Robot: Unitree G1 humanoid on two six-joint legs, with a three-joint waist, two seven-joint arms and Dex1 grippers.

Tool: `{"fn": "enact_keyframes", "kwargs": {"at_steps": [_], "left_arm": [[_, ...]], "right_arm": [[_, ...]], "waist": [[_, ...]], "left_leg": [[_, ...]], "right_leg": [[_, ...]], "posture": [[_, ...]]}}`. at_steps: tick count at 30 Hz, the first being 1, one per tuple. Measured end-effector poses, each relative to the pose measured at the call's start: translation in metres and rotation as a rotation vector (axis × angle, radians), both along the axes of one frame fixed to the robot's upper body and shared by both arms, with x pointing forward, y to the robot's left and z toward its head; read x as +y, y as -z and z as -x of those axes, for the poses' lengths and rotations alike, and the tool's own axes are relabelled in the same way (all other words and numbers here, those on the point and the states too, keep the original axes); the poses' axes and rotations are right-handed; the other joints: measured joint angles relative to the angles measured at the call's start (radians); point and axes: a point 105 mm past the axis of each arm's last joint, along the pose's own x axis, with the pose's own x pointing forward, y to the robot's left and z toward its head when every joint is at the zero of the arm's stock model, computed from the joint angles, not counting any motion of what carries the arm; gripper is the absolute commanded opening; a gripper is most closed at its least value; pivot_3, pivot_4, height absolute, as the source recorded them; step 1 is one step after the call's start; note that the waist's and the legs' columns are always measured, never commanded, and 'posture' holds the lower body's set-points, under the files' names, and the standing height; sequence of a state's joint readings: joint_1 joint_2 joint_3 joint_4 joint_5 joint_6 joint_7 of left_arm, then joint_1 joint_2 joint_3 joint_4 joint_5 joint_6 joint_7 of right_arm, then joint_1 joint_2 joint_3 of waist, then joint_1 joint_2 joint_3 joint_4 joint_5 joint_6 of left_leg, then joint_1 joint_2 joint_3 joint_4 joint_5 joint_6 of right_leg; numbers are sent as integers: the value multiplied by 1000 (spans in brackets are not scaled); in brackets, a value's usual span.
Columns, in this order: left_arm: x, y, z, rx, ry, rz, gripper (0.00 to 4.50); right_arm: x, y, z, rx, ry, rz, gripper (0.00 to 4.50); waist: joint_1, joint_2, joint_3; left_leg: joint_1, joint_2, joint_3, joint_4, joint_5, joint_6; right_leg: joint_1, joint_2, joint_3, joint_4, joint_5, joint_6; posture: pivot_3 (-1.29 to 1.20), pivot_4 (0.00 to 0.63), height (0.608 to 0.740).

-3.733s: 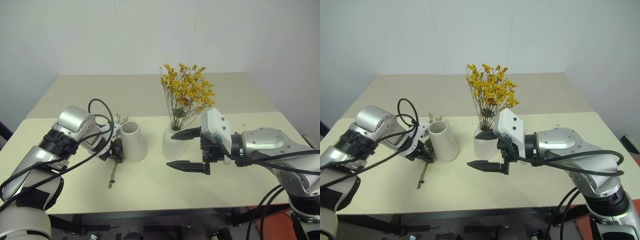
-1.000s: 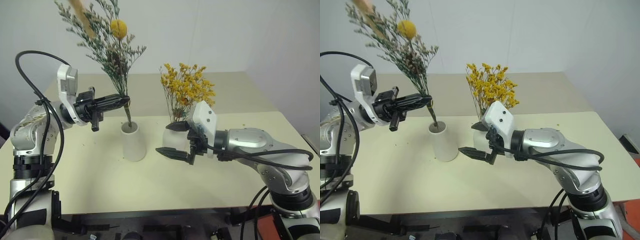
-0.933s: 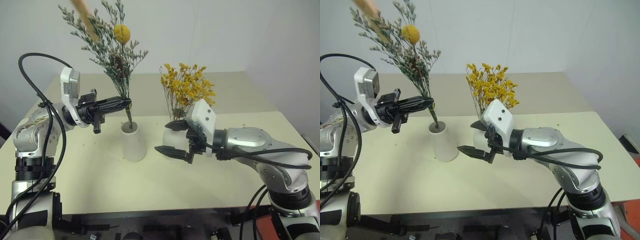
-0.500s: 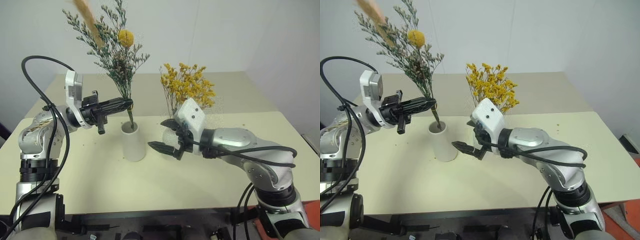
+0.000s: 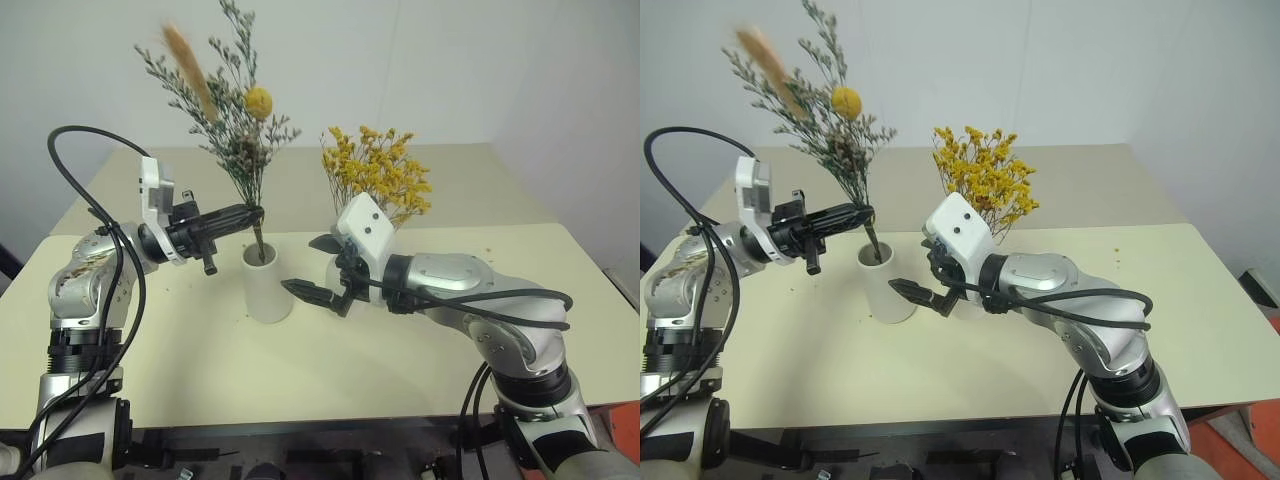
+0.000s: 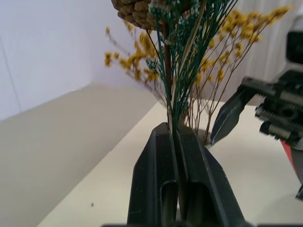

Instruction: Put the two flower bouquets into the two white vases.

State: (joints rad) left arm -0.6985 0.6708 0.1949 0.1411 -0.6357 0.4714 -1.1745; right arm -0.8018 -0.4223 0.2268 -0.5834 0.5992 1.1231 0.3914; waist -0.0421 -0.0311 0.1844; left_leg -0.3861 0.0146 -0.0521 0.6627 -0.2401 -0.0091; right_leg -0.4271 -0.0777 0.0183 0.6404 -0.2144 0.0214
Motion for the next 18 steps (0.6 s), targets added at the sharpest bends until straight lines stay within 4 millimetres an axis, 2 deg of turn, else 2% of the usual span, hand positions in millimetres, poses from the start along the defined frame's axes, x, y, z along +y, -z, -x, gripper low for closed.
{"fn": "enact_keyframes", "kwargs": {"at_steps": [10, 14, 18], "left_arm": [[-5, 15, 2, 25, -52, 4, 36], [-6, 19, 2, 31, -81, 12, 931], [-5, 22, 1, 45, -103, 16, 2195]], "right_arm": [[0, 1, 0, 7, -8, 4, 4500], [1, 1, 1, 9, -16, 5, 4500], [1, 1, 1, 10, -17, 5, 4500]], "waist": [[-1, 0, 0], [0, 0, 0], [-1, 0, 0]], "left_leg": [[0, 0, 0, 0, 0, 0], [0, 0, 0, 0, 0, 0], [0, 0, 0, 0, 0, 0]], "right_leg": [[0, 0, 0, 0, 0, 0], [0, 0, 0, 0, 0, 0], [0, 0, 0, 0, 0, 0]], "posture": [[0, 150, 740], [0, 150, 740], [0, 150, 740]]}}
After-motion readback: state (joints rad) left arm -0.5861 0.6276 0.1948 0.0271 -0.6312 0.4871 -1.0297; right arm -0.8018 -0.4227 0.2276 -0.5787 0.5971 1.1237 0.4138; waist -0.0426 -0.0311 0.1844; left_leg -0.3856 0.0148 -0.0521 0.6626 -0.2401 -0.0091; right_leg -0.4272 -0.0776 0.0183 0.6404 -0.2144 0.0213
